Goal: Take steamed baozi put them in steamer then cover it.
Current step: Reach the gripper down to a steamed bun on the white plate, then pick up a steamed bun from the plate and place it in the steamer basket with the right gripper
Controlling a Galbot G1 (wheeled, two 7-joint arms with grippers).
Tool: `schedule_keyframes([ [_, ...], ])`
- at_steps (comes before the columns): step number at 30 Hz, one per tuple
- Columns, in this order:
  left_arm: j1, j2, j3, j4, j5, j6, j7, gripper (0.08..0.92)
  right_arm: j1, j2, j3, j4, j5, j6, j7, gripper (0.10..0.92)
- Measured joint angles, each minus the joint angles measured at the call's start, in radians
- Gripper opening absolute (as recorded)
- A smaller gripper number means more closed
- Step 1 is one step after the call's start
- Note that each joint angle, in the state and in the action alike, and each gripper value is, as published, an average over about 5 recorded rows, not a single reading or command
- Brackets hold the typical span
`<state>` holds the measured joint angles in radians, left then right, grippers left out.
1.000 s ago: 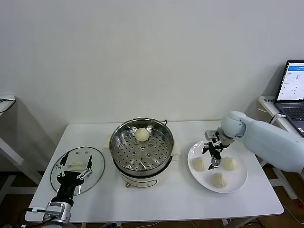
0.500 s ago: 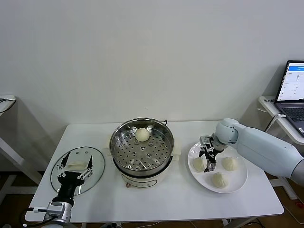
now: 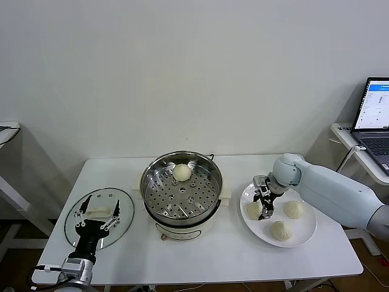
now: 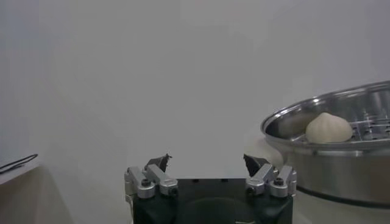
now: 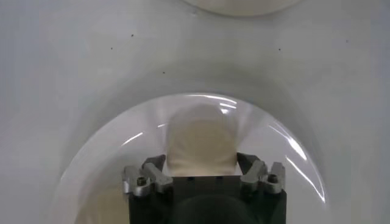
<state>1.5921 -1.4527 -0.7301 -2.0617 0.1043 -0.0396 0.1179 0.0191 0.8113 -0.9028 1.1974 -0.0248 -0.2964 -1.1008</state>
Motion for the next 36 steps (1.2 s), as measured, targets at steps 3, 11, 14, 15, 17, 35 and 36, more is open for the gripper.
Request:
schedule_keyframes([
  [3,0.000,-0.001,0.000,0.000,0.000,0.000,0.000,0.823,0.000,-0.003,0.001,0.004,0.001,0.000,-0.002,0.688],
  [11,0.001,-0.002,0.003,-0.002,0.001,0.000,0.000,0.823,0.047,-0.040,-0.027,0.043,0.044,-0.017,-0.014,0.689],
  [14,0.001,-0.001,0.003,-0.004,0.002,0.000,0.000,0.823,0.106,-0.063,-0.069,0.075,0.091,-0.027,-0.016,0.688],
  [15,0.001,-0.001,0.003,-0.005,0.002,0.000,0.000,0.823,0.133,-0.071,-0.089,0.088,0.111,-0.032,-0.017,0.690],
  [17,0.001,0.000,0.003,-0.008,0.002,0.000,0.000,0.823,0.197,-0.085,-0.137,0.117,0.154,-0.042,-0.017,0.693],
  [35,-0.007,0.013,-0.003,-0.019,0.005,0.001,0.002,0.823,0.777,0.000,-0.511,0.363,0.578,-0.220,0.010,0.696],
  [36,-0.007,0.013,-0.004,-0.019,0.004,0.001,0.002,0.823,0.790,0.019,-0.516,0.366,0.596,-0.231,0.014,0.696],
])
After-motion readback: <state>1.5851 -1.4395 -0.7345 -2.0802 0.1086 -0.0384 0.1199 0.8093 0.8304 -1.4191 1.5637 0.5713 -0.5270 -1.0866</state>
